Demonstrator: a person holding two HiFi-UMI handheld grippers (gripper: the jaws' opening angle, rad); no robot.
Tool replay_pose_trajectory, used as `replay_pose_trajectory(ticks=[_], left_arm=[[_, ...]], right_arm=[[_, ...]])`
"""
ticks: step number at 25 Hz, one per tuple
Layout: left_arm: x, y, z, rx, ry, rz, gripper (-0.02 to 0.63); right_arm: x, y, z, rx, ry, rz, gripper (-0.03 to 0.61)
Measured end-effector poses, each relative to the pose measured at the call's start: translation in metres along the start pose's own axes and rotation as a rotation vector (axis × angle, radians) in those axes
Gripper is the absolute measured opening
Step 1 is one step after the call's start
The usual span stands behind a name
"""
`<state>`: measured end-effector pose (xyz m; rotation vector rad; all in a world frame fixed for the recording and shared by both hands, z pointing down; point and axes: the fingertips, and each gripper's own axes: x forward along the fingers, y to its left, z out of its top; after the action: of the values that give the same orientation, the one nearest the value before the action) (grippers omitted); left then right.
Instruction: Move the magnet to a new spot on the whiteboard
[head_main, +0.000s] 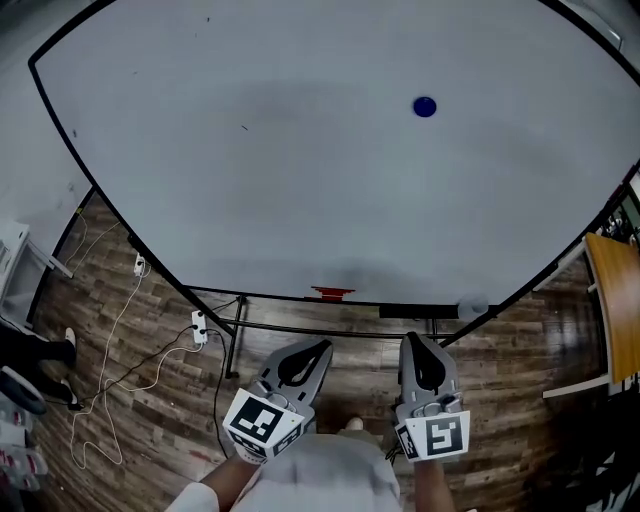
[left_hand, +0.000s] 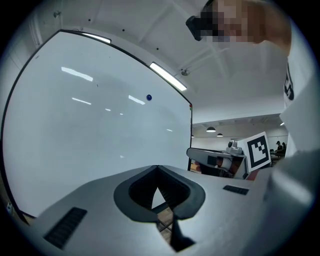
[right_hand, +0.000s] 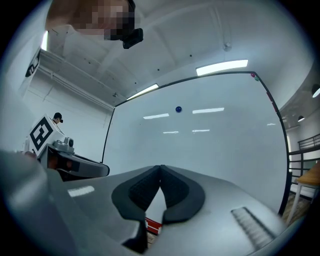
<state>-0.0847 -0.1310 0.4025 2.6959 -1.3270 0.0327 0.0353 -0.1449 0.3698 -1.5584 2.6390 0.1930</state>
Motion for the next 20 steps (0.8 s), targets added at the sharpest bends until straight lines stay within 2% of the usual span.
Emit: replay_pose_trajectory(ticks=[5, 9, 14, 18, 20], left_arm=[[0.016, -0.001, 0.003, 0.031, 0.018, -0.005, 0.002], [0.025, -0.005, 0.011, 0.055, 0.012, -0.006, 0.002], [0.043, -0.001, 0.033, 0.062, -0.008, -0.006, 0.002], [0.053, -0.005, 0.054, 0.097, -0.042, -0.001, 0.002], [0.057, -0.007, 0.062, 0.114, -0.053, -0.001, 0.002]], right_arm=[[0.008, -0.006, 0.007, -0.028, -0.022, 0.012, 0.009], [0.015, -0.005, 0.023, -0.099, -0.057, 0.034, 0.009], [0.035, -0.011, 0.055, -0.128, -0.136, 0.045, 0.009], [0.047, -0.012, 0.074, -0.141, -0.196, 0.074, 0.012], [0.05, -0.013, 0.08, -0.142, -0.219, 0.081, 0.046]])
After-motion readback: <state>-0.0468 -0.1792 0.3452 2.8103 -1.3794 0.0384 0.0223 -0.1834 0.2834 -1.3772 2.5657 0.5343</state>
